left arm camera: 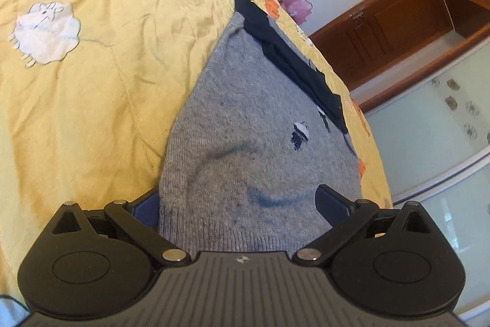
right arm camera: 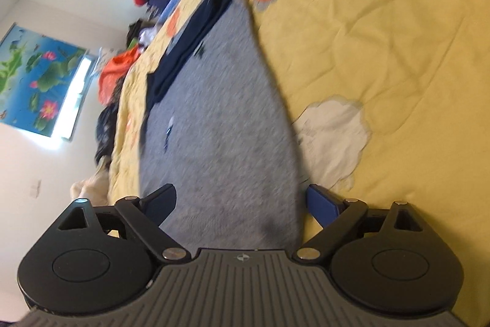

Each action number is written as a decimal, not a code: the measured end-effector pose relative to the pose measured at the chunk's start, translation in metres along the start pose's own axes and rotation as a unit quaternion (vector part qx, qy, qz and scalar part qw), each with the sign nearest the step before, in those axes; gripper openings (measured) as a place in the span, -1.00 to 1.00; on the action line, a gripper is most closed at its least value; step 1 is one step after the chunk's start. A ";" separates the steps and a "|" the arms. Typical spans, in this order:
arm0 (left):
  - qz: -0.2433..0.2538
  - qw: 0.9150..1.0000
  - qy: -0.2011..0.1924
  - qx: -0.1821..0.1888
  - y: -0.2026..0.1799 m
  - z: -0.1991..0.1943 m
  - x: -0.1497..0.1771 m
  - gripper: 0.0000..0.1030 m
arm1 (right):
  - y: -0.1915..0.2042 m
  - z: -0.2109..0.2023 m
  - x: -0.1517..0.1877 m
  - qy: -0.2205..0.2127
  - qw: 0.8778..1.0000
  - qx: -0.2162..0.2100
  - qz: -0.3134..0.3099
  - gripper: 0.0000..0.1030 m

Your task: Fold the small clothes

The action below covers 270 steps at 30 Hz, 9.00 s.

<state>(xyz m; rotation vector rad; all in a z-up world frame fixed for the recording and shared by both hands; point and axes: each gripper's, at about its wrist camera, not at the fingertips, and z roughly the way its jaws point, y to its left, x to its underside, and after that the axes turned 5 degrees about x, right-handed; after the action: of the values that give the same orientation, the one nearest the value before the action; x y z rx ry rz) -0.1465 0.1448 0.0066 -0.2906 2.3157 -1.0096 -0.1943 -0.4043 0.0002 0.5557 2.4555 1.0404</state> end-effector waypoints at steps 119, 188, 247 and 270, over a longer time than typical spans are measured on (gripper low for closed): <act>-0.143 0.979 -0.135 0.049 0.006 0.132 -0.140 0.85 | 0.047 0.142 -0.159 -0.170 0.985 0.016 0.022 0.59; -0.062 0.978 -0.195 0.049 -0.015 0.090 -0.132 -0.84 | 0.065 0.139 -0.115 -0.164 0.985 -0.034 0.045 -0.72; 0.302 0.912 -0.174 -0.215 -0.096 0.142 -0.148 0.84 | 0.132 0.136 -0.145 -0.224 0.946 0.132 -0.192 0.21; 0.267 0.932 -0.097 -0.223 -0.093 0.157 -0.099 0.94 | 0.171 0.175 -0.094 -0.205 0.909 0.188 -0.311 0.58</act>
<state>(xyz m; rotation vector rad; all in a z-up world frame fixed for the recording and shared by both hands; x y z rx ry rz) 0.0232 0.0281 0.0318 0.0695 2.2315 -0.1741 0.0081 -0.2418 0.0361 0.0552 2.2061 0.1687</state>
